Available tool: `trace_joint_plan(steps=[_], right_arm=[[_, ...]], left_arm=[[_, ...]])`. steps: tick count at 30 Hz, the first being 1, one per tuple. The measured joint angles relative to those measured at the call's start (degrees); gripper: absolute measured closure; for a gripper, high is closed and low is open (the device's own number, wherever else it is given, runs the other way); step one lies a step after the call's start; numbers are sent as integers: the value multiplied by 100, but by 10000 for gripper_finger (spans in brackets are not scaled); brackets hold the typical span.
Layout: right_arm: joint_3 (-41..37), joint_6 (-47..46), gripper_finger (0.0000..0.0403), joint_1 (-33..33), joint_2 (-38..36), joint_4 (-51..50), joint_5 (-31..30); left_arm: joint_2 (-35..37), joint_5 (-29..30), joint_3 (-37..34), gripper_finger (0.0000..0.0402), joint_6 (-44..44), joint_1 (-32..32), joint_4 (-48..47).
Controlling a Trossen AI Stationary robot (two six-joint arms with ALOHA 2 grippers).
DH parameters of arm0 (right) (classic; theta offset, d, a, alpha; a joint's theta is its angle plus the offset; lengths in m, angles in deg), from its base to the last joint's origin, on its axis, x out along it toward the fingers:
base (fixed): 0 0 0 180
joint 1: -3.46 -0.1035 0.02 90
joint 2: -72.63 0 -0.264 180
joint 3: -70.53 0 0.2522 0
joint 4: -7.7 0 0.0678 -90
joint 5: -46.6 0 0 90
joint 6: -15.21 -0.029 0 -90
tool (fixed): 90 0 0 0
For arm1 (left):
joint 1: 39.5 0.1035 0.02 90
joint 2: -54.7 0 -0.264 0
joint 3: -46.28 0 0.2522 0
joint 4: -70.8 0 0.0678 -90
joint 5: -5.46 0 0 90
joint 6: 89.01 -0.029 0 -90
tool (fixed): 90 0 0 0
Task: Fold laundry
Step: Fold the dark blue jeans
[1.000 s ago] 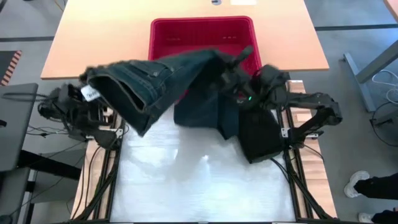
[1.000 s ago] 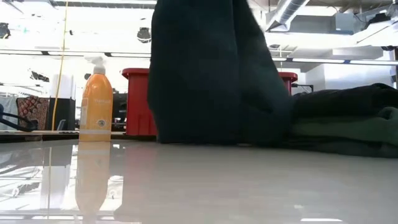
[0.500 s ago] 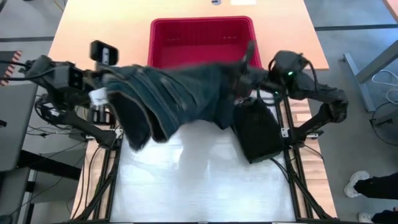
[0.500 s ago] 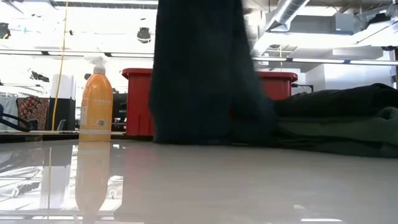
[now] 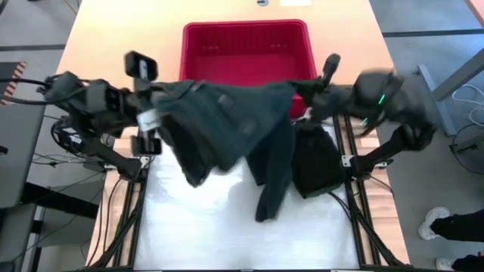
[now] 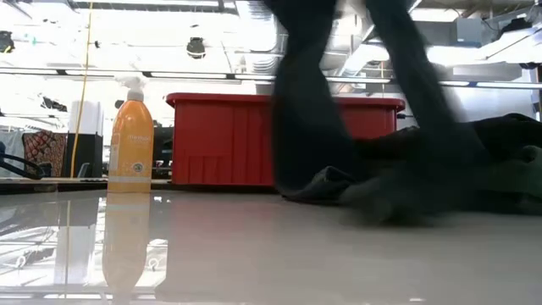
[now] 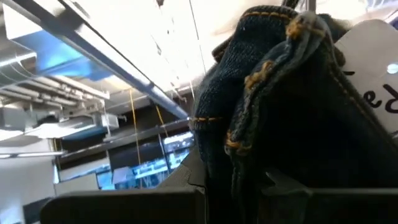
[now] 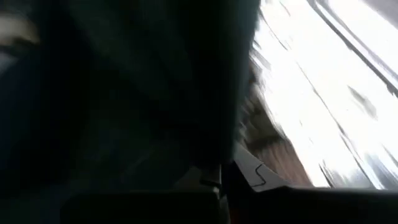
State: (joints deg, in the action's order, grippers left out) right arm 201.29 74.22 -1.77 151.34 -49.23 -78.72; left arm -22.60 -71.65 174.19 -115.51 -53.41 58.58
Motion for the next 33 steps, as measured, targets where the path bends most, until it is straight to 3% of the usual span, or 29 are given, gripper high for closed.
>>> trace_joint_plan(steps=[2, 4, 6, 9, 10, 11, 15, 16, 18, 21, 22, 24, 25, 27, 29, 32, 33], right_arm=[[-40, -333, 381, 146, 114, 736, -1559], [-9, -498, 381, 395, 241, 1088, -1942], [13, -742, 381, 332, 27, 243, -1274], [16, -948, 381, 54, -61, -1350, 1052], [6, -990, 381, 40, -1, -1535, 1428], [5, -1172, 381, 66, 67, -1413, 1116], [-25, -1644, 381, 356, 337, -92, -2005], [-6, -1555, 381, 425, 360, 0, -2170], [3, -1450, 381, 334, 238, -541, -1352], [10, -1253, 381, 157, 179, -1548, 509], [7, -1281, 381, 147, 205, -1579, 510], [-23, -1663, 381, 171, 277, -1104, -788], [-31, -1790, 381, 254, 322, -615, -1929], [-15, -1686, 381, 402, 344, -28, -2900], [10, -1606, 381, 301, 167, -212, -2418], [10, -1461, 381, -77, 25, -1282, -344], [8, -1436, 381, -131, 32, -1436, -70]], left_arm=[[26, 56, 25, 384, 5, 5, 121], [45, 260, 33, 384, -3, 45, 102], [-3, 421, 16, 384, 21, 123, 90], [-61, 335, 4, 384, 160, 144, -37], [-38, 316, 6, 384, 162, 136, -88], [-14, 293, 14, 384, 166, 133, -114], [-30, 481, 36, 384, 179, 161, -40], [-71, 564, 23, 384, 200, 177, -59], [-119, 644, -7, 384, 202, 181, -247], [-106, 482, 20, 384, 224, 140, -194], [-75, 467, 24, 384, 222, 137, -201], [-70, 440, 39, 384, 231, 150, -55], [-76, 446, 39, 384, 235, 157, -66], [-121, 633, 13, 384, 243, 180, -189], [-179, 700, -6, 384, 240, 220, -275], [-120, 513, 28, 384, 309, 220, -276], [-80, 470, 32, 384, 331, 209, -335]])
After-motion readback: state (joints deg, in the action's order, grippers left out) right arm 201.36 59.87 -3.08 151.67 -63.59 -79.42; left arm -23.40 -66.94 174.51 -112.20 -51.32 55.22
